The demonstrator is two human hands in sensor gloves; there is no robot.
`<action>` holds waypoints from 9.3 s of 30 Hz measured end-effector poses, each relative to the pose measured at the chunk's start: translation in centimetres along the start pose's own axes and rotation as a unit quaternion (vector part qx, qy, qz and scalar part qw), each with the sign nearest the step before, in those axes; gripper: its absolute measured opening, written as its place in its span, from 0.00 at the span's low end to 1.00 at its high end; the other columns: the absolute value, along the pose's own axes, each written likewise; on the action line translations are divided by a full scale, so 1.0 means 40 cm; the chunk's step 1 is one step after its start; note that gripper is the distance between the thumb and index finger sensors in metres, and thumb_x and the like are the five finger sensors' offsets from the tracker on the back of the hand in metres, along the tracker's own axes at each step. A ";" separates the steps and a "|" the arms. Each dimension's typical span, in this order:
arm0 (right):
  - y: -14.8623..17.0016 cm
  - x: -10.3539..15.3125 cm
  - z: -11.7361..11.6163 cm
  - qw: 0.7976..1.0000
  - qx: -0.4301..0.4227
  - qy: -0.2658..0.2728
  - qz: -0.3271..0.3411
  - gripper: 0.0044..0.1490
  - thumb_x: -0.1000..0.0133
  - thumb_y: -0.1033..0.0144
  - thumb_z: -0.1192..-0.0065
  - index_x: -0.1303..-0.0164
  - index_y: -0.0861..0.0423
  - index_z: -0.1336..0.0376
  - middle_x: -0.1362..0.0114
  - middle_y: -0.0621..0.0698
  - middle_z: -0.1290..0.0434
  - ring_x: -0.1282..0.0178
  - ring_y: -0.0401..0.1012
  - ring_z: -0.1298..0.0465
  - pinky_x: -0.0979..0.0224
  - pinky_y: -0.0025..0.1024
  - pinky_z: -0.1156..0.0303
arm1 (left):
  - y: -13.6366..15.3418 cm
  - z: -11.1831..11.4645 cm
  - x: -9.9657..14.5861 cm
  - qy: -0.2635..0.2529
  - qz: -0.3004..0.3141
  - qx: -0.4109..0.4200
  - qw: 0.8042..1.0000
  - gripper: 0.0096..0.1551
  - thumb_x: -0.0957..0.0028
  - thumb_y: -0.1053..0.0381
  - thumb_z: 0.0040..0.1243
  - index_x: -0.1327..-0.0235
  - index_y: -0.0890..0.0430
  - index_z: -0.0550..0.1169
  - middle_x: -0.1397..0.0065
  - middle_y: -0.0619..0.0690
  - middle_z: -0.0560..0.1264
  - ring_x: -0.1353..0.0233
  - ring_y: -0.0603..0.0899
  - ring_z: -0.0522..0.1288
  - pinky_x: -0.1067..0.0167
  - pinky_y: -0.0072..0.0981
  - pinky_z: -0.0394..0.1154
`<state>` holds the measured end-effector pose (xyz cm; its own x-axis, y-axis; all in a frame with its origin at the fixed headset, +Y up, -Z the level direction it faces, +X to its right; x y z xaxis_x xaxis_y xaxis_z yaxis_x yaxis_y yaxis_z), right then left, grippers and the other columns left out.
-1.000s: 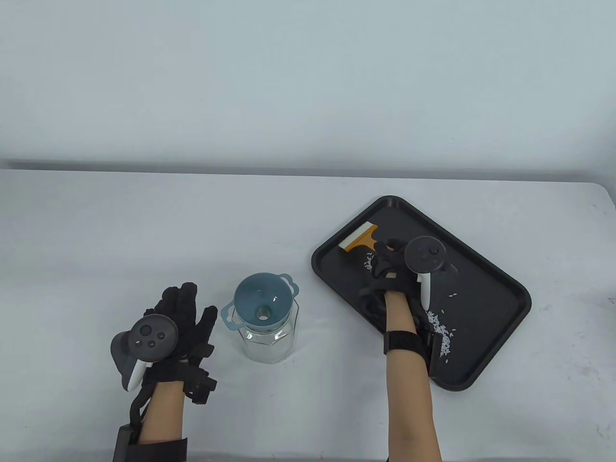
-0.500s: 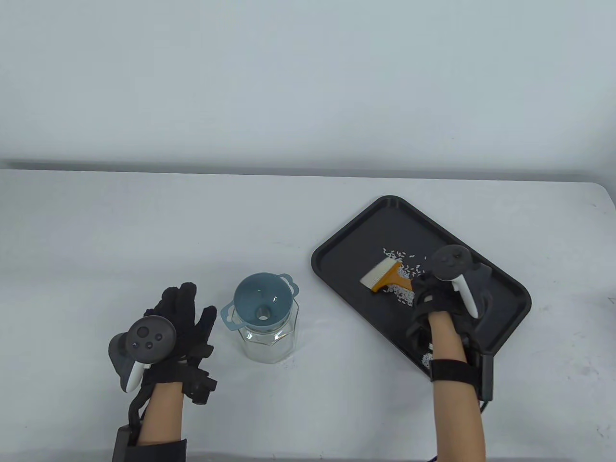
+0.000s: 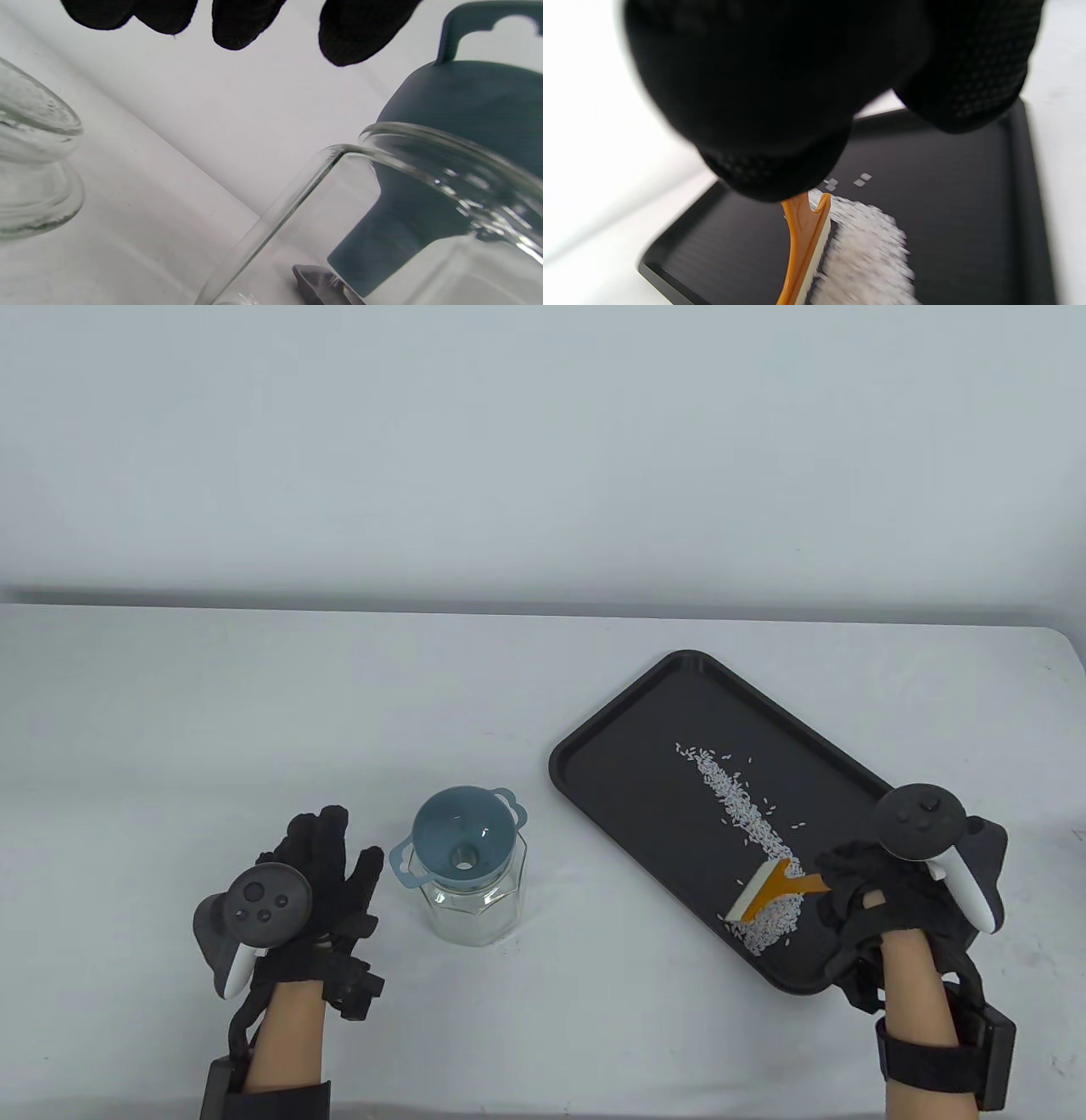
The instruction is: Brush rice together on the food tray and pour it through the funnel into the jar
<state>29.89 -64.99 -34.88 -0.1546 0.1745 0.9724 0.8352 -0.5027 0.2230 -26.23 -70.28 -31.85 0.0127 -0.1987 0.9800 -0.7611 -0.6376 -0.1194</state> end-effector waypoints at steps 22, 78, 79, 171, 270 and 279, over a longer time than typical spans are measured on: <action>0.044 -0.001 -0.075 0.990 0.116 -0.069 -0.038 0.24 0.45 0.65 0.40 0.48 0.66 0.26 0.73 0.46 0.17 0.87 0.34 0.19 0.53 0.42 0.22 | 0.009 0.000 -0.003 0.002 -0.004 0.007 1.000 0.46 0.40 0.43 0.49 0.18 0.71 0.57 0.23 0.86 0.51 0.29 0.94 0.53 0.40 0.89 0.40; 0.088 0.010 0.042 0.996 -0.075 0.049 -0.019 0.24 0.44 0.67 0.42 0.48 0.66 0.26 0.70 0.48 0.15 0.84 0.32 0.17 0.53 0.41 0.21 | 0.009 0.022 -0.004 0.003 0.006 0.000 1.000 0.46 0.40 0.43 0.50 0.18 0.71 0.57 0.22 0.85 0.50 0.29 0.93 0.52 0.40 0.89 0.39; 0.080 -0.004 0.044 0.993 -0.086 0.080 -0.017 0.24 0.45 0.67 0.42 0.48 0.67 0.26 0.70 0.48 0.15 0.85 0.33 0.17 0.53 0.42 0.21 | 0.010 0.021 -0.005 0.001 0.005 0.001 1.000 0.46 0.40 0.43 0.50 0.18 0.71 0.57 0.22 0.85 0.51 0.29 0.93 0.52 0.40 0.89 0.39; 0.137 0.087 -0.045 0.998 -0.019 -0.063 0.002 0.24 0.48 0.71 0.38 0.53 0.71 0.25 0.75 0.54 0.16 0.88 0.39 0.20 0.55 0.51 0.24 | 0.021 -0.002 0.004 -0.029 0.001 0.002 1.000 0.45 0.41 0.44 0.50 0.20 0.72 0.59 0.23 0.85 0.52 0.29 0.93 0.54 0.40 0.89 0.40; 0.325 -0.047 -0.180 0.947 0.235 0.019 -0.220 0.43 0.44 0.47 0.46 0.45 0.77 0.34 0.61 0.59 0.19 0.75 0.44 0.18 0.49 0.53 0.28 | 0.011 0.028 0.002 -0.011 0.005 -0.024 1.000 0.45 0.41 0.44 0.50 0.19 0.71 0.59 0.23 0.85 0.52 0.29 0.93 0.54 0.40 0.89 0.40; 0.347 -0.045 -0.179 0.962 0.138 0.012 -0.234 0.37 0.45 0.55 0.42 0.49 0.78 0.35 0.61 0.58 0.21 0.74 0.40 0.18 0.48 0.51 0.27 | 0.010 0.031 0.002 -0.009 0.004 -0.025 1.000 0.45 0.41 0.44 0.50 0.19 0.71 0.59 0.23 0.85 0.52 0.29 0.93 0.54 0.40 0.89 0.40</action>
<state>37.97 -78.33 -33.04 -0.5580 0.3050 0.7718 0.7787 -0.1290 0.6140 -25.73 -71.49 -32.02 0.0169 -0.2171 0.9760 -0.7927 -0.5978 -0.1192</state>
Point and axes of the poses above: the tracker on the back of each hand, its own y axis roughly to the little-finger side, its own x axis roughly from the fingertips to the wrist, z = x × y, the point moved 5 cm from there along -x, roughly from the wrist to the fingertips
